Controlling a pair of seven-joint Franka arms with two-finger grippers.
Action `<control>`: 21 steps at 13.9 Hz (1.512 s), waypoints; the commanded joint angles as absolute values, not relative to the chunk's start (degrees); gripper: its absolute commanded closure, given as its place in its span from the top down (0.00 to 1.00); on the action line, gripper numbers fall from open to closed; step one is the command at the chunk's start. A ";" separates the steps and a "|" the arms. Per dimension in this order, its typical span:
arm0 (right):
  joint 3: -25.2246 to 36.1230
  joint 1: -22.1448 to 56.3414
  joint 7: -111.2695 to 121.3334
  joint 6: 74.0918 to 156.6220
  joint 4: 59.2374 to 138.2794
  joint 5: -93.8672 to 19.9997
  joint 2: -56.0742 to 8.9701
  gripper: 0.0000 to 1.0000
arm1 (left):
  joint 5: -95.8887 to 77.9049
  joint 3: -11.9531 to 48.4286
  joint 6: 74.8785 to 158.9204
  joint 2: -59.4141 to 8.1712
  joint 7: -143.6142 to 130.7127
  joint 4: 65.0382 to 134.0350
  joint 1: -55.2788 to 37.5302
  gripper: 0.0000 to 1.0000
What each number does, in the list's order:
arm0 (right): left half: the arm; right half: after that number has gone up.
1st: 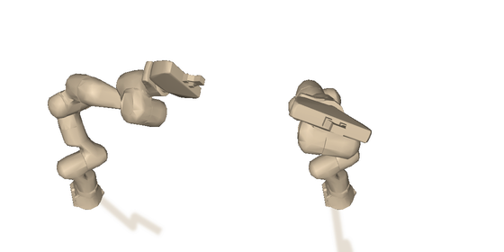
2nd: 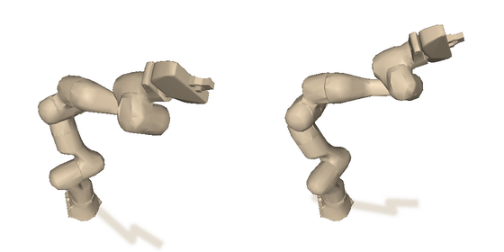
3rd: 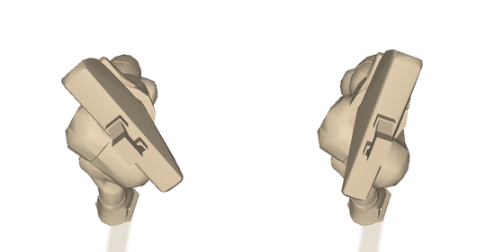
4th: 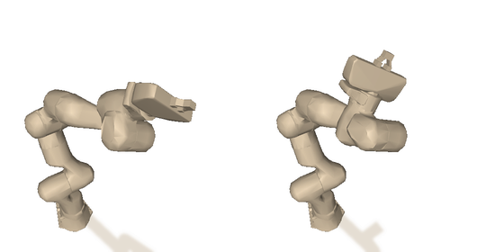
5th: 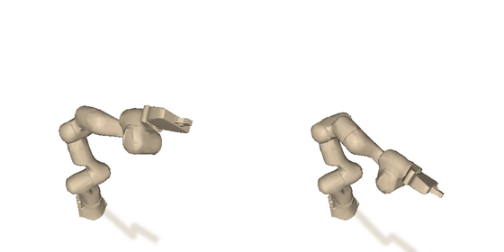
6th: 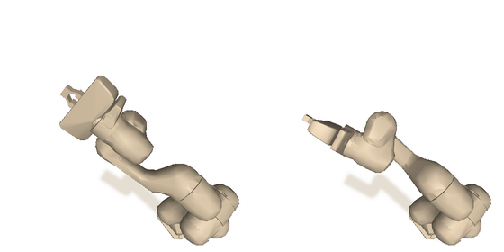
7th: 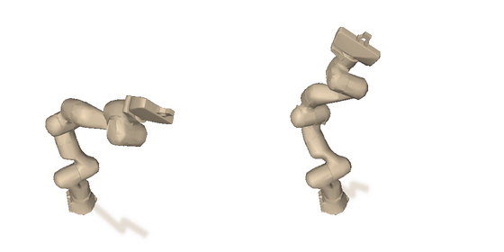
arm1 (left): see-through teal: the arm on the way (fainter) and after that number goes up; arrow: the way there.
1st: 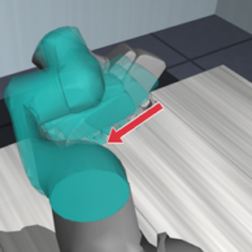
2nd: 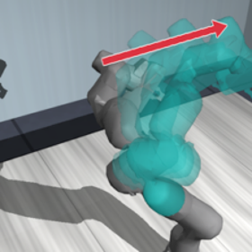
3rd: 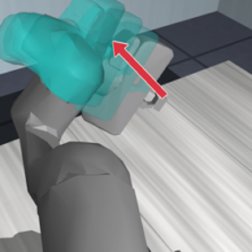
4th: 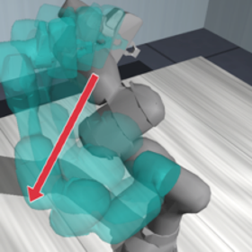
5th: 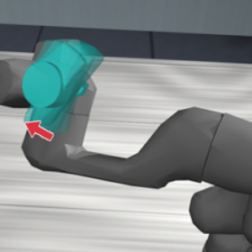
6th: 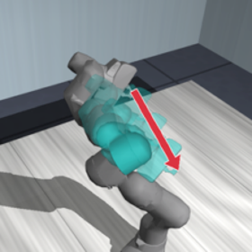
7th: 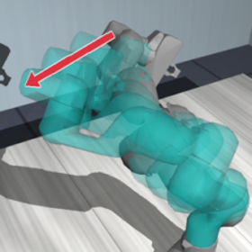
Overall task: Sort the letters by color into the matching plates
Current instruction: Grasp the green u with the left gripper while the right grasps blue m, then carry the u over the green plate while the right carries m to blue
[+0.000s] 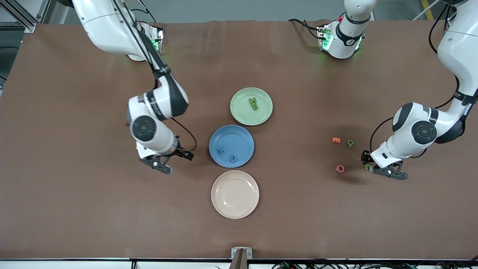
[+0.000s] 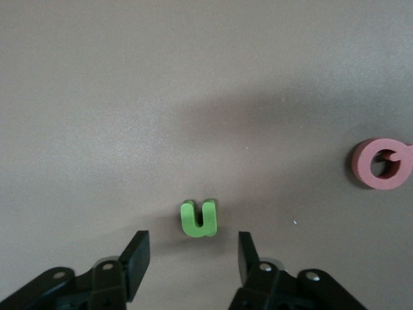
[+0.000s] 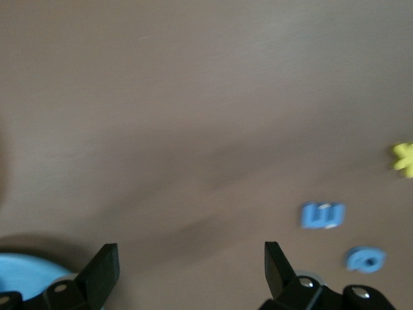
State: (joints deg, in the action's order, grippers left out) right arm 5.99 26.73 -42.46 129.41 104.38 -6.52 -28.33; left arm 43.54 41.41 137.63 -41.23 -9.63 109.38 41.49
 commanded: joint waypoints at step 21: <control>5.10 20.65 -34.45 148.80 125.95 -5.19 -24.43 0.72 | 43.42 47.36 127.81 -42.10 -19.49 104.33 39.11 0.00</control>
